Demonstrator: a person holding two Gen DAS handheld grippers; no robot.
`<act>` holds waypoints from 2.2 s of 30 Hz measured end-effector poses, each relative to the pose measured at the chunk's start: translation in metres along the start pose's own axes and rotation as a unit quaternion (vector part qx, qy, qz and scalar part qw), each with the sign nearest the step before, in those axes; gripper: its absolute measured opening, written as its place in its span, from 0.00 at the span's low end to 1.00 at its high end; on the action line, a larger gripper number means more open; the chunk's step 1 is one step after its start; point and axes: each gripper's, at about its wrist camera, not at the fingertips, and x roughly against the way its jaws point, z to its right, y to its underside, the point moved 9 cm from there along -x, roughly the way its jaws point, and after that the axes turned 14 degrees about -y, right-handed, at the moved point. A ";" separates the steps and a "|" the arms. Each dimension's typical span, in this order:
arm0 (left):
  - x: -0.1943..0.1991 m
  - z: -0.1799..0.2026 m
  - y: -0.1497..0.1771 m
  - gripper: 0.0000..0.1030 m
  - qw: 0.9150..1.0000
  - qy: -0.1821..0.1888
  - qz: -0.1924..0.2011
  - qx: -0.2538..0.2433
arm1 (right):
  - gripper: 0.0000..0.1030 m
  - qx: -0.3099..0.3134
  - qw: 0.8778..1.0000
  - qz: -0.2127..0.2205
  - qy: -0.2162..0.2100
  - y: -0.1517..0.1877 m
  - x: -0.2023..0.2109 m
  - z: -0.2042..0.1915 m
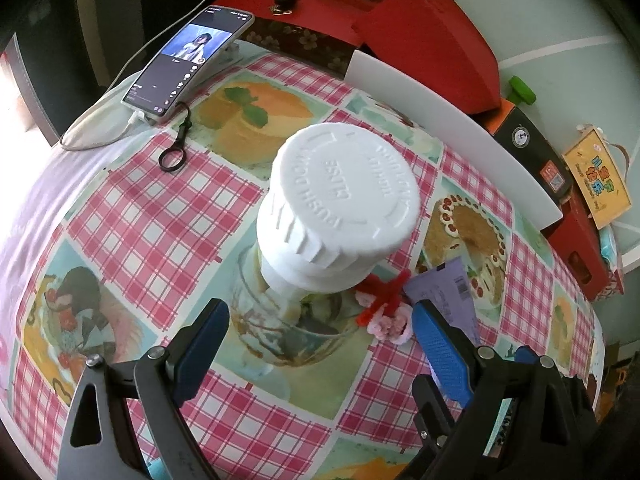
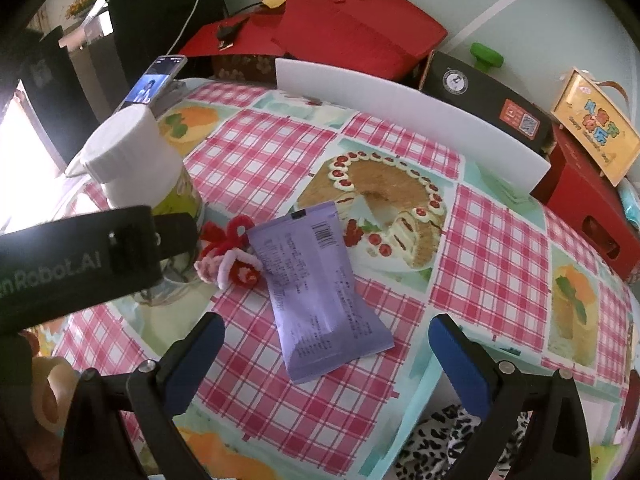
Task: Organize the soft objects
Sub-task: 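Grasp the purple snack packet with the right tool, then carry the purple packet toward the tray with right tool while left tool grasps red toy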
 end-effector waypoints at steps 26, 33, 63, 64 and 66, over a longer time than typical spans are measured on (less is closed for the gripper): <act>-0.013 0.018 0.004 0.90 1.000 0.026 -0.014 -0.002 | 0.71 -0.040 0.999 -0.023 -0.001 0.010 -0.014 0.020; -0.015 0.021 0.004 0.89 0.999 0.032 -0.015 0.001 | 0.67 -0.050 0.999 -0.020 0.001 0.015 -0.010 0.018; -0.016 0.025 0.005 0.83 0.999 0.041 -0.018 0.004 | 0.65 -0.114 0.990 0.080 0.020 0.013 0.077 0.050; -0.016 0.025 0.005 0.83 0.999 0.041 -0.018 0.006 | 0.65 -0.118 0.989 0.081 0.025 0.014 0.080 0.055; -0.016 0.025 0.004 0.83 0.999 0.036 -0.013 0.007 | 0.65 -0.126 0.988 0.084 0.032 0.017 0.086 0.064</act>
